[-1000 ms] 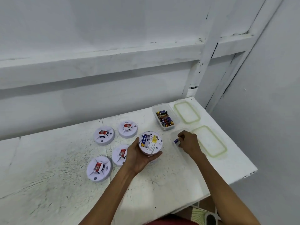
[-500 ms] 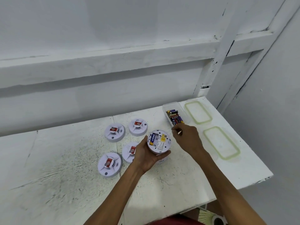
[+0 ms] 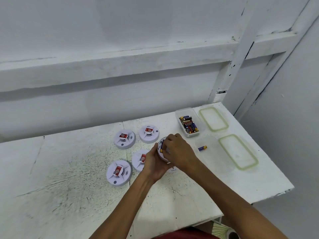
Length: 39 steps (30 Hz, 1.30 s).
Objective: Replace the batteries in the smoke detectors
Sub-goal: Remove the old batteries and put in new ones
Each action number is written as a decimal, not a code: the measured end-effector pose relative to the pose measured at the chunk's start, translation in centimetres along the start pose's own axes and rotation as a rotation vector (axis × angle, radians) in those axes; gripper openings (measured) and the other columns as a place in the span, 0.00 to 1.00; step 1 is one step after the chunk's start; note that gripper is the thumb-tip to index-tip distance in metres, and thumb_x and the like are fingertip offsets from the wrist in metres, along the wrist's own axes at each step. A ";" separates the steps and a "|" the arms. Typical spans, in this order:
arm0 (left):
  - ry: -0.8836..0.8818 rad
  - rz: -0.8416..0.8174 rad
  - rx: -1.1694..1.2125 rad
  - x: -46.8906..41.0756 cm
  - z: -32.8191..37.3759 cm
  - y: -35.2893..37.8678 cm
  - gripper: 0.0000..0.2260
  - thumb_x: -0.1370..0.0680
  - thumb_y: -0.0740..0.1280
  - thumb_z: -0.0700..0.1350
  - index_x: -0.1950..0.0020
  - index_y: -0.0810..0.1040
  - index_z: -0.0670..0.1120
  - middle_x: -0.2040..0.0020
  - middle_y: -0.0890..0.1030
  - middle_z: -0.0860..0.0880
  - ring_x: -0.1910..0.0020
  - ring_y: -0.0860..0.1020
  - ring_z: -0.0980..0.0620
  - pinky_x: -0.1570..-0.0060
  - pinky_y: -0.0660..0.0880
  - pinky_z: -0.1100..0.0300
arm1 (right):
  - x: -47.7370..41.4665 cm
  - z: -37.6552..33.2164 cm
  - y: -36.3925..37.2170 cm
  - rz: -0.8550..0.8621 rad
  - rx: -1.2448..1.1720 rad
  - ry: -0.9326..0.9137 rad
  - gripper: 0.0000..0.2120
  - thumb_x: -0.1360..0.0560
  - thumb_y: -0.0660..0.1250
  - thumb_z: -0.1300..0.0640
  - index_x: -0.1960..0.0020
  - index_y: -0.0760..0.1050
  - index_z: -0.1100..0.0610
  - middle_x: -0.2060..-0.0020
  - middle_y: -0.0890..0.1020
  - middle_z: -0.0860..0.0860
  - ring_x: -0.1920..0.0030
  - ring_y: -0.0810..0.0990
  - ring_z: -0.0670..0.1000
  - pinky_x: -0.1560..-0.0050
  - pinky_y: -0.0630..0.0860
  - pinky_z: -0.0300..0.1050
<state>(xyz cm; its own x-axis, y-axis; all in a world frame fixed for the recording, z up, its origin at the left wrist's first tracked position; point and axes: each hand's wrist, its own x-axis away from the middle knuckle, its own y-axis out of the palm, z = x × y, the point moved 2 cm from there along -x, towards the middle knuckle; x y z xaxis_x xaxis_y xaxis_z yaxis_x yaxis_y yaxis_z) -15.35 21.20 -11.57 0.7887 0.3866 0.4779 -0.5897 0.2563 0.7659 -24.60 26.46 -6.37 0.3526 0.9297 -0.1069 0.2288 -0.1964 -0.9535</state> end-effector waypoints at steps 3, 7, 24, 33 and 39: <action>0.009 -0.003 0.005 0.1 0.0 -0.1 0.19 0.14 0.53 0.52 0.39 0.81 0.44 0.40 0.84 0.41 0.44 0.85 0.43 0.49 0.81 0.43 | 0.1 -0.3 0.0 0.004 0.013 -0.026 0.11 0.23 0.64 0.55 0.48 0.80 0.61 0.50 0.80 0.56 0.48 0.74 0.56 0.58 0.78 0.52; 0.006 0.008 0.018 -0.3 0.0 -0.2 0.18 0.13 0.53 0.49 0.36 0.79 0.45 0.37 0.82 0.40 0.39 0.81 0.41 0.41 0.77 0.41 | -0.3 -1.2 -0.3 0.084 0.040 -0.091 0.09 0.23 0.65 0.57 0.49 0.79 0.63 0.60 0.82 0.58 0.57 0.79 0.59 0.66 0.69 0.46; 0.000 -0.009 -0.043 -0.1 -0.2 -0.4 0.22 0.14 0.52 0.55 0.31 0.75 0.43 0.34 0.80 0.38 0.40 0.82 0.39 0.40 0.76 0.37 | -1.2 -0.2 -0.9 -0.055 0.067 -0.114 0.15 0.20 0.59 0.51 0.49 0.80 0.60 0.52 0.83 0.55 0.48 0.77 0.54 0.56 0.73 0.47; 0.044 0.019 -0.017 -0.4 0.0 -1.8 0.20 0.13 0.51 0.52 0.33 0.78 0.44 0.34 0.81 0.38 0.32 0.76 0.38 0.33 0.70 0.34 | -1.3 -1.9 0.7 0.006 0.141 -0.252 0.08 0.31 0.75 0.60 0.63 0.77 0.61 0.72 0.79 0.55 0.67 0.76 0.55 0.76 0.67 0.43; 0.047 0.031 -0.092 -0.3 0.2 -2.3 0.18 0.13 0.53 0.50 0.30 0.76 0.45 0.32 0.79 0.39 0.32 0.77 0.40 0.33 0.72 0.33 | -1.1 -2.6 0.5 0.013 0.146 -0.279 0.08 0.30 0.75 0.59 0.57 0.78 0.62 0.67 0.80 0.55 0.63 0.77 0.54 0.71 0.62 0.41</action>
<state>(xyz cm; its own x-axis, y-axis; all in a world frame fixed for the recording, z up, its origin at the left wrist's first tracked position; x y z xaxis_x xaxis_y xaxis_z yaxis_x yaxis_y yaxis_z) -14.19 20.32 -13.40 0.7619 0.4366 0.4784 -0.6291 0.3229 0.7071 -22.47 24.56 -6.02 0.0875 0.9810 -0.1733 0.0865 -0.1808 -0.9797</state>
